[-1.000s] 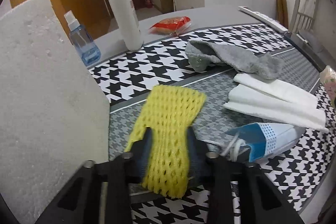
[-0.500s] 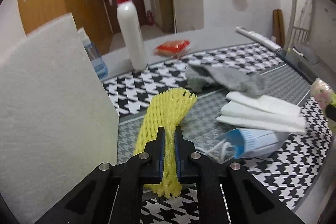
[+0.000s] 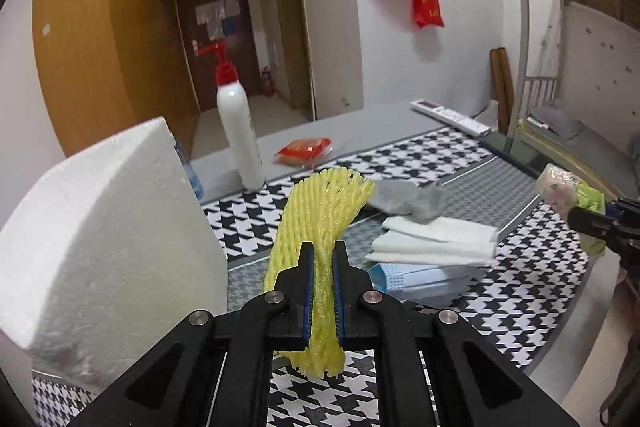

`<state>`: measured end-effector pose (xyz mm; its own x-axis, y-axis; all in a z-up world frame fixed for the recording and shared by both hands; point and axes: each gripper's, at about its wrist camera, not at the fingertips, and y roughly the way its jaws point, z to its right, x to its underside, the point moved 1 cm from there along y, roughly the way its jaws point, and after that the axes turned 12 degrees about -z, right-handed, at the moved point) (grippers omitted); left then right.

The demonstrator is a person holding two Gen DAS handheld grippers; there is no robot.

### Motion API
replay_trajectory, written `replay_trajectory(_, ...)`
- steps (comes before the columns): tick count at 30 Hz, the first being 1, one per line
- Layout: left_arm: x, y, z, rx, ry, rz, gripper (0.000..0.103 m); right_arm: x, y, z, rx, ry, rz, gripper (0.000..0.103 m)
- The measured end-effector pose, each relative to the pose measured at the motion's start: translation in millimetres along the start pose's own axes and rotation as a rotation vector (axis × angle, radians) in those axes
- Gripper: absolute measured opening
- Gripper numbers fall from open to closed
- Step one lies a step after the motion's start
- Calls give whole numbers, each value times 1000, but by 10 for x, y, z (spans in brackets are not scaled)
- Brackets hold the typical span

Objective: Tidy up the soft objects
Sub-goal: 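Carry the yellow mesh net over the white foam box with the left gripper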

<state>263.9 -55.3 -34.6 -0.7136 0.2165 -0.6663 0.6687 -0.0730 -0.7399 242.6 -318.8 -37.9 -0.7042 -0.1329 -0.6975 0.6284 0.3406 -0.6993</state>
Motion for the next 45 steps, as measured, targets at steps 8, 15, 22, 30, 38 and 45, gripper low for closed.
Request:
replay_trajectory(8, 43, -187, 25, 53, 1, 65, 9, -2, -147, -161, 33, 7, 54, 28)
replay_trajectory(15, 136, -421, -41, 80, -27, 142, 9, 27, -249, -326, 51, 47, 124, 28)
replay_trajectory(22, 192, -548, -153, 110, -55, 157, 9, -50, -298, -560, 94, 11, 145, 28)
replay_trajectory(30, 212, -646, -178, 111, -44, 185, 9, -149, -324, -688, 86, -1, 171, 28)
replay_trajectory(38, 214, -782, -254, 131, -38, 227, 9, -273, -443, -840, 73, -31, 223, 28)
replay_trajectory(45, 203, -880, -366, 119, -61, 252, 9, -373, -436, -1037, 56, -75, 225, 28)
